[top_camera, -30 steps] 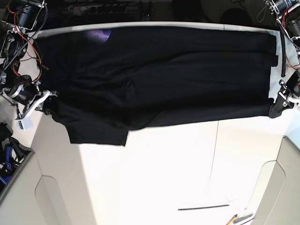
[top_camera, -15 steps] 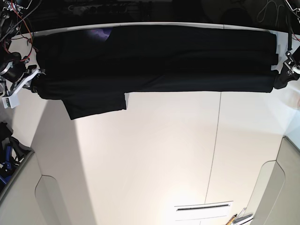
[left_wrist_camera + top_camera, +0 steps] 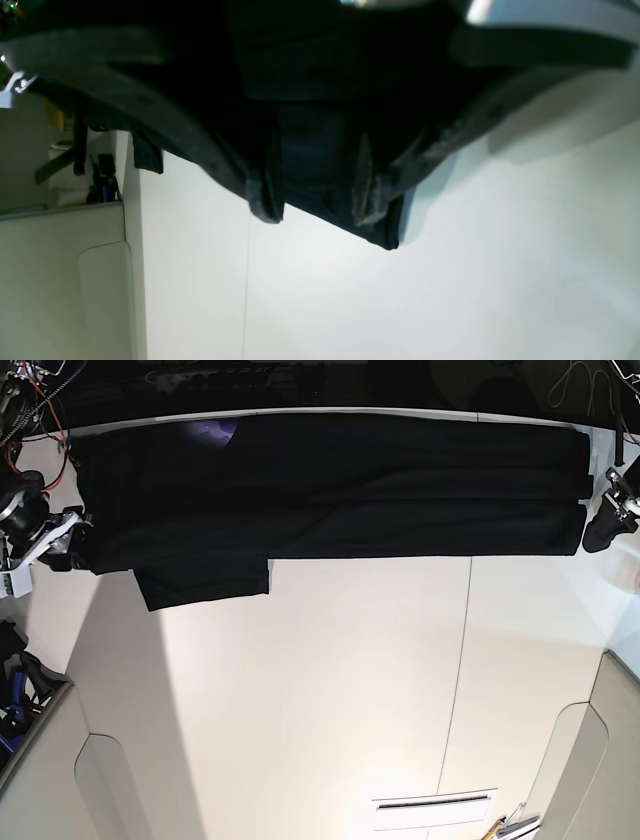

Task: Fold the T-shirt properly
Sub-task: 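Grasp the folded shirt end with the right gripper and fold inward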

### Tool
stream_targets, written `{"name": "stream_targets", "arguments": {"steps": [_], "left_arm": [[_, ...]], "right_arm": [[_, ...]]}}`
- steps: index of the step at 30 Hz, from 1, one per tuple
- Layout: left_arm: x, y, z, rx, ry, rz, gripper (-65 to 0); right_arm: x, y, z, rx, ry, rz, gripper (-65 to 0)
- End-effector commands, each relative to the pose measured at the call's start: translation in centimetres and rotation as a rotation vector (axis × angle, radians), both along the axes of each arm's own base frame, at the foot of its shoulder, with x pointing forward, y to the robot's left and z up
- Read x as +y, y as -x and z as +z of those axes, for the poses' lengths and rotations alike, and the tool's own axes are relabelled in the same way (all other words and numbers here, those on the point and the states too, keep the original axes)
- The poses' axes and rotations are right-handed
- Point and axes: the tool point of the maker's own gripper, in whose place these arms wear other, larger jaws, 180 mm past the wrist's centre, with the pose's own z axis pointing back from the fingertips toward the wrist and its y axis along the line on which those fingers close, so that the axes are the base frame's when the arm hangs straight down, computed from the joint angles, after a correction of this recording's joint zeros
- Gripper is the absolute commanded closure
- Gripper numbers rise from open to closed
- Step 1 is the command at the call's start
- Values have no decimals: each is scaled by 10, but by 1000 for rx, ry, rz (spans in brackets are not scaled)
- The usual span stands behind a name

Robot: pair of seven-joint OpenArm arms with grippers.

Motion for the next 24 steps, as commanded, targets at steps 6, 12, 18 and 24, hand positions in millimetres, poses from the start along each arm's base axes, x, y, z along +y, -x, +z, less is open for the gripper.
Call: {"name": "stream_targets", "arguments": {"steps": [6,12,18,24], "left_arm": [[8,-9,19,-58,-23,-3,-260],[8,-10,20,-63,-21,-2,-260],[8,-9,19,-59,-23,-3,-260],[8,-9,19,-60,-23,-3,-259]], "right_arm": [[-9,-44,42,-169,66,-5,-251],[15,-73,8,-92,-1,43,-251],[35,-84,-53,99,-67,76,-251],[59,-67,-73,238,-154,135,0]]}}
